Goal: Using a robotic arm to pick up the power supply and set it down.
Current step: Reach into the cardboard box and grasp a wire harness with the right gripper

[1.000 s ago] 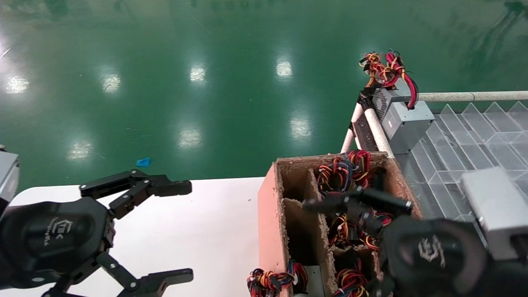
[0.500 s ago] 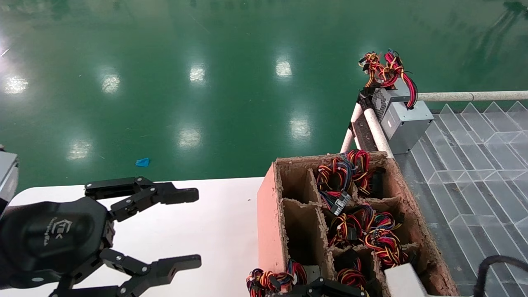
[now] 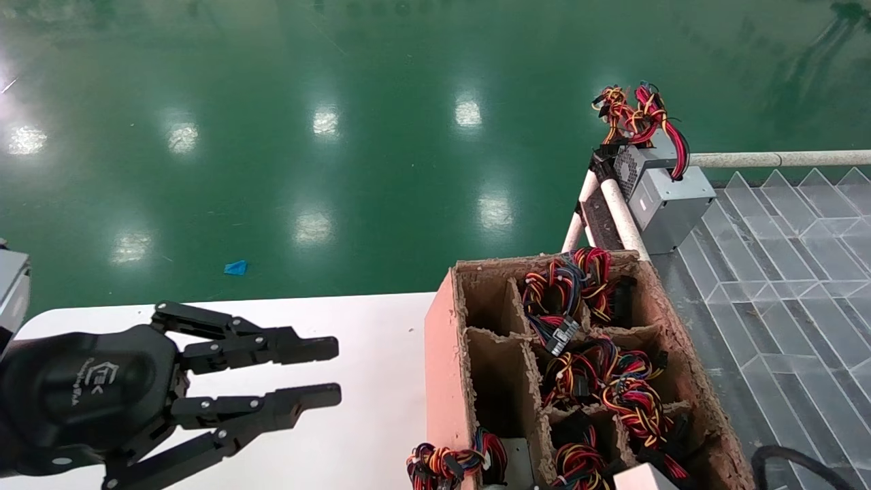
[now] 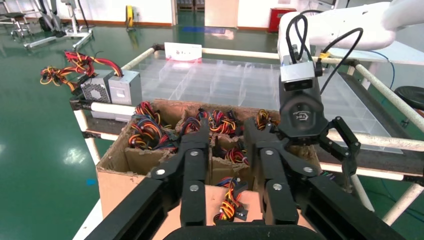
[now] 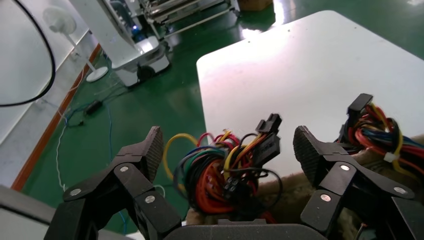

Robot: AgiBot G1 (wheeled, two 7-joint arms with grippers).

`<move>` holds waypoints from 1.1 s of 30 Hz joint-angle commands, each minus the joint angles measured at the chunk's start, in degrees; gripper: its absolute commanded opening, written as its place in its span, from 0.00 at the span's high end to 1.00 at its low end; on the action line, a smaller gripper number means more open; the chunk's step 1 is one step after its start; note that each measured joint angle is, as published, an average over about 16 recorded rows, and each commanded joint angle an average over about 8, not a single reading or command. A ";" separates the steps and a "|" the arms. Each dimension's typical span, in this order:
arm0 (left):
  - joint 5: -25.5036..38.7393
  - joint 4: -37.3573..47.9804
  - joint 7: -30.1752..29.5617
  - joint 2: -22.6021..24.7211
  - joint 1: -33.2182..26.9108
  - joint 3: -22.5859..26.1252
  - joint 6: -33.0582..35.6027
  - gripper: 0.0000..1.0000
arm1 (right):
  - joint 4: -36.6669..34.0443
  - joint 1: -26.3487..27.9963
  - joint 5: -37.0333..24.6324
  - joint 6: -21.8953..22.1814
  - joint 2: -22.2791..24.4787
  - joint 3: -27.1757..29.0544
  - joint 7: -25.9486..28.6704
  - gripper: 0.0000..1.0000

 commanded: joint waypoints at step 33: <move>-0.01 0.00 0.01 -0.01 0.00 0.01 -0.01 1.00 | 0.13 3.22 -0.41 -0.90 4.28 -3.66 -0.73 1.00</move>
